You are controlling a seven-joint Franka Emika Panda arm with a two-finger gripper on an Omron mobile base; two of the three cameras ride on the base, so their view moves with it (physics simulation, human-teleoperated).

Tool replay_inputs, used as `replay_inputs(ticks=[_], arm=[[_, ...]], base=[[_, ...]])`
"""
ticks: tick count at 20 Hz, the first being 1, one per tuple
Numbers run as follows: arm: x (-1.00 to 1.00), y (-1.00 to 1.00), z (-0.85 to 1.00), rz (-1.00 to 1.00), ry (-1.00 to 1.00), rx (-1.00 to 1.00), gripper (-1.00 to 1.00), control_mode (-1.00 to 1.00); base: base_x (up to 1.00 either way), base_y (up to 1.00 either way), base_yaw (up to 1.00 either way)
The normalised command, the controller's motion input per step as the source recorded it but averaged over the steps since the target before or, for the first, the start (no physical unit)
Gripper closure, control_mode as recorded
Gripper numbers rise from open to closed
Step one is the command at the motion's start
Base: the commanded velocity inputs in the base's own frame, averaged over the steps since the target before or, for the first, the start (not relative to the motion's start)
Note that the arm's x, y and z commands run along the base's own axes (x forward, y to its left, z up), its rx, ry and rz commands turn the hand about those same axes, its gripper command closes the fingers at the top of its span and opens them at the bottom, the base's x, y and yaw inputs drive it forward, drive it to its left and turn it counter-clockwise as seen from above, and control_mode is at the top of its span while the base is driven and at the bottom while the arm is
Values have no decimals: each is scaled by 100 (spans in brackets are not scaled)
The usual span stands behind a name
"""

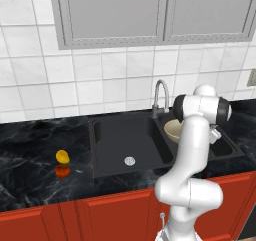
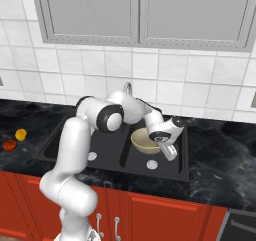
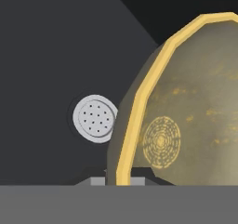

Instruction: Remove the mango and tomato from the sink. Then move the bowl and cup from the counter to the sink for washing.

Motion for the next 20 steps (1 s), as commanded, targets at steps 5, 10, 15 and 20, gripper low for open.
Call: replay_inputs(ticks=[5, 10, 15, 20], arm=[[17, 0, -21, -1, 0, 0, 100, -100], [17, 0, -21, -2, -1, 0, 100, -100], [15, 0, -22, -1, -3, 0, 100, -100], [11, 1, -21, -1, -3, 0, 100, -100]], base=[[0, 0, 0], [0, 0, 0], [0, 0, 0], [0, 0, 0]])
